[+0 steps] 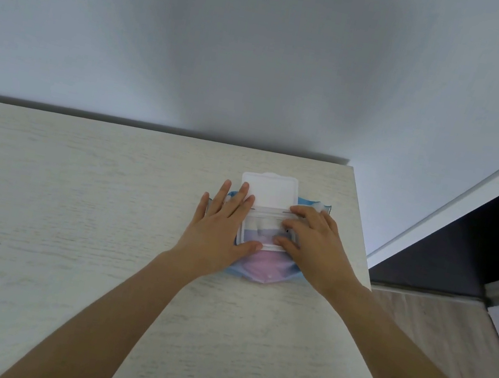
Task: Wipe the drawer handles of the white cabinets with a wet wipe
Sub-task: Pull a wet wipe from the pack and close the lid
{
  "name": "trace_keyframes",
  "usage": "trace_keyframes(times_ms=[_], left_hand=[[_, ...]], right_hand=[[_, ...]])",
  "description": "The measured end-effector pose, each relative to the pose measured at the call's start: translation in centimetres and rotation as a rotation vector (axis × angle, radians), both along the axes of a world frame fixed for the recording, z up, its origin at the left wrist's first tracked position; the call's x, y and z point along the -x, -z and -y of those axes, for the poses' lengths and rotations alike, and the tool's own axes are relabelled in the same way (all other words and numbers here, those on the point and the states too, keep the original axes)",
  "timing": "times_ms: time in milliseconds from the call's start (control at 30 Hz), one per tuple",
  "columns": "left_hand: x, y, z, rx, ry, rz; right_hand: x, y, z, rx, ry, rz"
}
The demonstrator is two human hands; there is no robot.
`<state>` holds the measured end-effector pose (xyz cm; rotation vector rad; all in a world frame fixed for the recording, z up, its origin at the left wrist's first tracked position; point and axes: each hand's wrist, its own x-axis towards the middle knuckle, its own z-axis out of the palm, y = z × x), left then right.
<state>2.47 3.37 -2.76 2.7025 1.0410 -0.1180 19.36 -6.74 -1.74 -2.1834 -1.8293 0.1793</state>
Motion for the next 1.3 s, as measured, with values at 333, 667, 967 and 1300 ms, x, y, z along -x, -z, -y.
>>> trace_keyframes(times_ms=[333, 667, 967, 1300], left_hand=[[-1.3, -0.5, 0.5, -0.030, 0.053, 0.062], [-1.7, -0.9, 1.2, 0.043, -0.042, 0.294], [0.1, -0.7, 1.1, 0.012, -0.067, 0.285], [0.8, 0.2, 1.9, 0.042, -0.106, 0.304]], right_hand=[[1.3, -0.8, -0.4, -0.047, 0.217, -0.327], [1.2, -1.9, -0.2, -0.022, 0.299, -0.645], [1.2, -1.1, 0.5, -0.033, 0.199, -0.394], [3.1, 0.6, -0.8, -0.162, 0.302, -0.145]])
